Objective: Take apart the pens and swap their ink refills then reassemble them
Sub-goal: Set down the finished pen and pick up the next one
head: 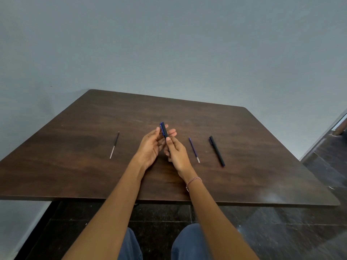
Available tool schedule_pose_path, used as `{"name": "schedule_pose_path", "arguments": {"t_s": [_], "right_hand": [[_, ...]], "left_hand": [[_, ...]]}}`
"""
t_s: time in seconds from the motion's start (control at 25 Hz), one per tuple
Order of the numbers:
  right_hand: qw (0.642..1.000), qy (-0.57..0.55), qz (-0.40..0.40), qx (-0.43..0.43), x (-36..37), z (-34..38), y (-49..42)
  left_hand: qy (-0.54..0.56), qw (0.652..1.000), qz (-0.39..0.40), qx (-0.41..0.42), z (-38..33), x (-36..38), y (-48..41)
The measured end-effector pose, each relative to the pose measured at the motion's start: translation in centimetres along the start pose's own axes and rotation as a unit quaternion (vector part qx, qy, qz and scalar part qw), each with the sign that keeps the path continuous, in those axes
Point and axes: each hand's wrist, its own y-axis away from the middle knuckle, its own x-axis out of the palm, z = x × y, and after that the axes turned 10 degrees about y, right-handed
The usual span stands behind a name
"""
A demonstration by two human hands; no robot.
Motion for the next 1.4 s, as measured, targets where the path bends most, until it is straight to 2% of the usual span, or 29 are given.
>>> {"name": "schedule_pose_path", "arguments": {"t_s": [0.12, 0.32, 0.44, 0.64, 0.92, 1.04, 1.16, 1.32, 1.4], "right_hand": [[1.000, 0.010, 0.001, 0.000, 0.1, -0.1, 0.0], [0.994, -0.078, 0.063, -0.030, -0.5, 0.0, 0.1], [0.987, -0.125, 0.097, -0.001, -0.9, 0.1, 0.2], [0.990, -0.101, 0.102, 0.010, -0.6, 0.5, 0.3], [0.999, 0.022, 0.044, -0.001, 0.3, 0.5, 0.3], [0.991, 0.125, 0.010, -0.039, 0.8, 0.3, 0.3], [0.992, 0.116, -0.039, -0.034, 0.7, 0.2, 0.2], [0.993, 0.017, -0.112, -0.023, 0.1, 0.0, 0.0], [0.993, -0.017, -0.121, -0.007, 0.0, -0.1, -0.1]], "left_hand": [[0.000, 1.000, 0.009, 0.008, -0.2, -0.2, 0.0], [-0.039, 0.999, 0.010, 0.021, -0.4, -0.2, 0.4], [-0.041, 0.998, -0.003, 0.043, -0.3, -0.1, 0.3], [-0.077, 0.991, -0.040, 0.103, -0.3, 0.1, 0.3], [-0.087, 0.982, -0.091, 0.143, -0.3, 0.4, 0.7], [-0.010, 0.966, -0.154, 0.206, -1.0, -0.3, 0.5], [0.024, 0.950, -0.202, 0.236, -1.8, -1.1, 0.1], [-0.081, 0.948, -0.208, 0.229, -0.9, -0.6, -0.3], [-0.214, 0.922, -0.222, 0.237, -0.4, -0.7, -0.6]]}}
